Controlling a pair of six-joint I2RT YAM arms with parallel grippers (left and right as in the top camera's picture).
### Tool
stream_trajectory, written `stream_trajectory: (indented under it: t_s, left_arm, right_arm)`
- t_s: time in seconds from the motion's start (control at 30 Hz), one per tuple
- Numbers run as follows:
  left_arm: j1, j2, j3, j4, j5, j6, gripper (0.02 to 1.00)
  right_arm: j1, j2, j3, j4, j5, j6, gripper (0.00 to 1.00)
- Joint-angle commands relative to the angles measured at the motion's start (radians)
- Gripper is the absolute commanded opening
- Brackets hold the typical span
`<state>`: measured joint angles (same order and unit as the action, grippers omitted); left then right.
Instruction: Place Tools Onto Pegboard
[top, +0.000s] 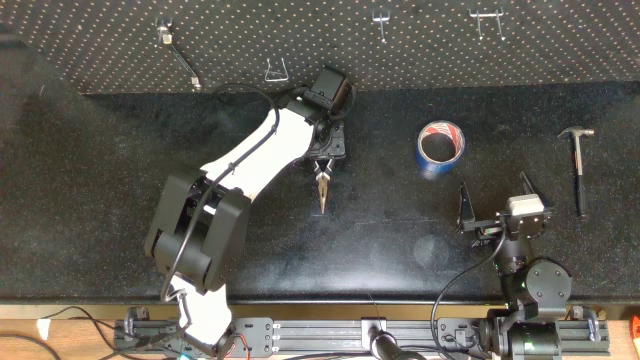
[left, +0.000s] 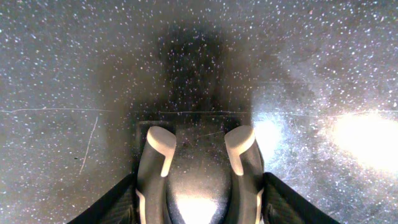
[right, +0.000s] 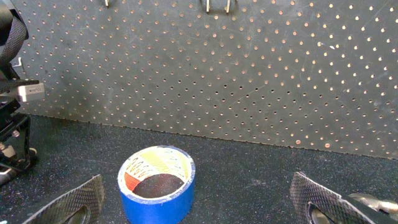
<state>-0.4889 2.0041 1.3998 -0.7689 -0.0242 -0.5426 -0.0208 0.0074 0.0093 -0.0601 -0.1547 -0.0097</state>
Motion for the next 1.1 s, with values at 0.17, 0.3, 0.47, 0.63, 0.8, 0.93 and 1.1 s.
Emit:
stream_trajectory:
  t_s: [0.17, 0.3, 0.47, 0.63, 0.8, 0.93, 1.1]
  left_arm:
    - [-0.001, 0.032, 0.016, 0.002, 0.029, 0.001, 0.415]
    - [-0.001, 0.032, 0.016, 0.002, 0.028, 0.001, 0.165]
    - [-0.001, 0.032, 0.016, -0.045, 0.029, 0.000, 0.029]
    - [0.009, -0.079, 0.016, -0.072, -0.008, 0.001, 0.029]
    - [0.071, -0.390, 0.005, -0.169, -0.074, 0.002, 0.027]
    - [0.056, -0.694, -0.127, -0.175, -0.222, 0.009, 0.029]
    - [0.067, -0.766, -0.325, 0.367, -0.294, 0.215, 0.029]
  right_arm:
    - [-0.006, -0.006, -0.004, -0.003, 0.006, -0.011, 0.976]
    - [-0.006, -0.006, -0.004, -0.003, 0.006, -0.011, 0.976]
    - [-0.006, -0.006, -0.004, -0.003, 0.006, -0.011, 0.976]
    - [-0.006, -0.006, -0.004, -0.003, 0.006, -0.011, 0.976]
    - [-0.006, -0.006, -0.004, -0.003, 0.006, -0.011, 0.976]
    - [-0.006, -0.006, -0.004, -0.003, 0.006, -0.011, 0.976]
    - [-0.006, -0.006, -0.003, -0.003, 0.006, -0.011, 0.976]
